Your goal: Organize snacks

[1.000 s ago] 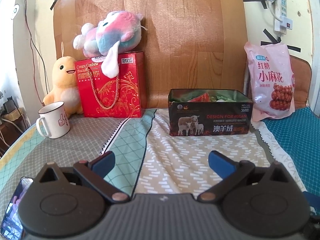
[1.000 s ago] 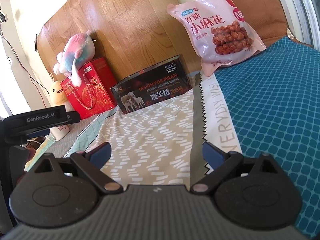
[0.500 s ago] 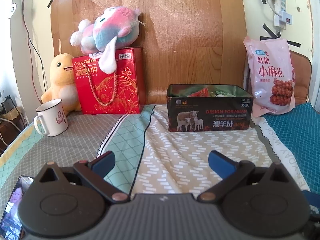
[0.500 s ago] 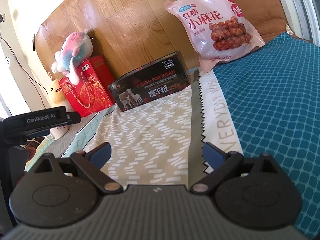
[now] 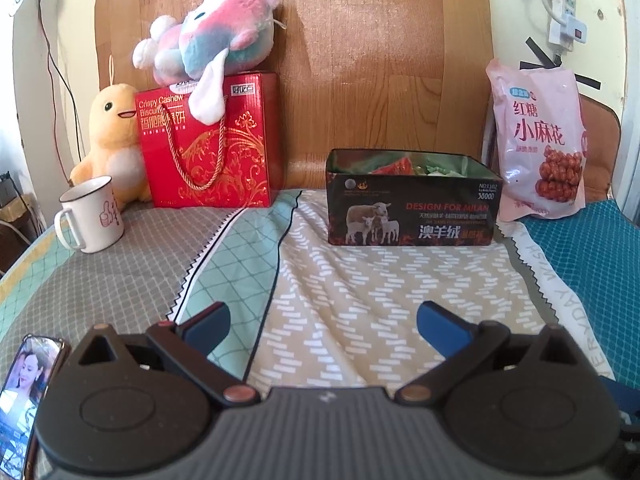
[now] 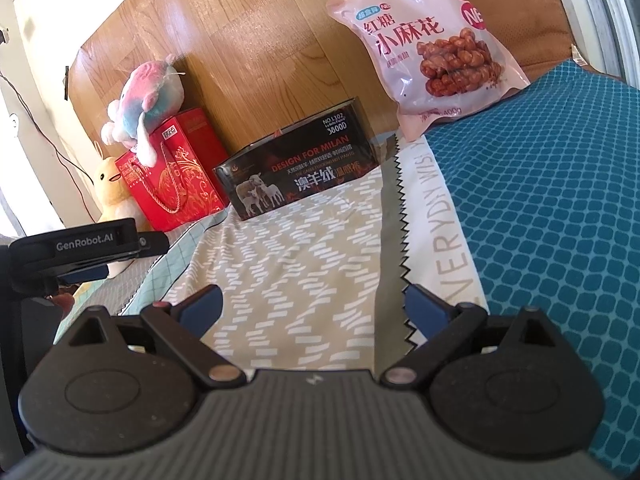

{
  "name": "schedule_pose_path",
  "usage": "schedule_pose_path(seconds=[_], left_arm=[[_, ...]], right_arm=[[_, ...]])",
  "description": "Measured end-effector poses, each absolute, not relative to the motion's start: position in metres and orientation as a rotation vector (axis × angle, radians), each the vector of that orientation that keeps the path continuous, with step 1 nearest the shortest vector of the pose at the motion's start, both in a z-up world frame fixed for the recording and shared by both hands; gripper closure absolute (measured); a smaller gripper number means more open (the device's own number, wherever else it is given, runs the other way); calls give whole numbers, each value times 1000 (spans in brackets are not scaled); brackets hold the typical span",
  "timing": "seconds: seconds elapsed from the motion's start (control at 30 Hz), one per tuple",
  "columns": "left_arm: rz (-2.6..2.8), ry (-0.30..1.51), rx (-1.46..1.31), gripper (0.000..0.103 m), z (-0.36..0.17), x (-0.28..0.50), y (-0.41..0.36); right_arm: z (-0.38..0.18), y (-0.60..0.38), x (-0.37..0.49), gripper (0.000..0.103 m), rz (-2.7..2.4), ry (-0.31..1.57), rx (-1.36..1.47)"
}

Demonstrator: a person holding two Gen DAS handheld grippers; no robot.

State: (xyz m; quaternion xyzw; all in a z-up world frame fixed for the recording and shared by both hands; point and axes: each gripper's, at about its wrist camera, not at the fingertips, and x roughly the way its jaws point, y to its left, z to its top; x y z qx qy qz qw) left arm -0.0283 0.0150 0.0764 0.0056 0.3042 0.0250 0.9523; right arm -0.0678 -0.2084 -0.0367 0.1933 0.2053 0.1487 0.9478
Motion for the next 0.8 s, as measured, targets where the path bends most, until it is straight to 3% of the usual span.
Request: schedule_pose_path(seconds=[0.8], left_arm=[[69, 686, 48, 0, 64, -22, 13]], right_arm=[[-37, -208, -67, 4, 303, 421, 393]])
